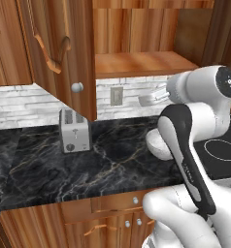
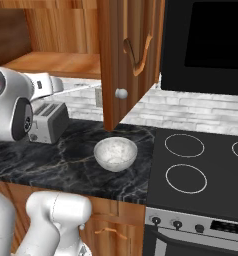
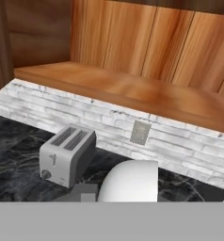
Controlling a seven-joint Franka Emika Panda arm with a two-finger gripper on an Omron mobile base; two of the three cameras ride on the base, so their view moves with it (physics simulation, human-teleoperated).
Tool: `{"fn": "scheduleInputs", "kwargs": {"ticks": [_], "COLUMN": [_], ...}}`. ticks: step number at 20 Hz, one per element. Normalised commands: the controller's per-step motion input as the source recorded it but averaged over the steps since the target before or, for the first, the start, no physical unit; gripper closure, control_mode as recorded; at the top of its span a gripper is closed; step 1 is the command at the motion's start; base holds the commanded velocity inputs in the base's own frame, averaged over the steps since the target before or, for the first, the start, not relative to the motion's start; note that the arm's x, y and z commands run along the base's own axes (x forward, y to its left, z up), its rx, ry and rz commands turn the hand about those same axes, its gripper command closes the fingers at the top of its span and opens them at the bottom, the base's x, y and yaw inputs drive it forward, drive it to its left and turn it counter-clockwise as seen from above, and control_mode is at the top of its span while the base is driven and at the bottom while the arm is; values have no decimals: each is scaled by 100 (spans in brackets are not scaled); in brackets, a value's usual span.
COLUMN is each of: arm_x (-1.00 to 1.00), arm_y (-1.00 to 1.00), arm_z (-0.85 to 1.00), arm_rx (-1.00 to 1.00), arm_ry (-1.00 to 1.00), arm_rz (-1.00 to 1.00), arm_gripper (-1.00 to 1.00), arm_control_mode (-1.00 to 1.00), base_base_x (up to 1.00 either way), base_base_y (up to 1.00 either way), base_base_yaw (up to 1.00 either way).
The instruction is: Open the cabinet and move the ladle to the pot. Then close the cabinet.
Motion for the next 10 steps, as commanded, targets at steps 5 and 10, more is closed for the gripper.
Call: {"fn": "scheduleInputs", "kwargs": {"ticks": [5, 10], "arm_x": [-9, -3], "arm_y": [0, -1], "arm_z": [1, 0], "arm_rx": [0, 0], "arm_ry": [0, 0], "arm_rz": [0, 0], "arm_gripper": [100, 100], "arm_control_mode": [-100, 100], "base_base_x": [0, -10], "base_base_y": [0, -3], "base_base_yaw": [0, 0]}}
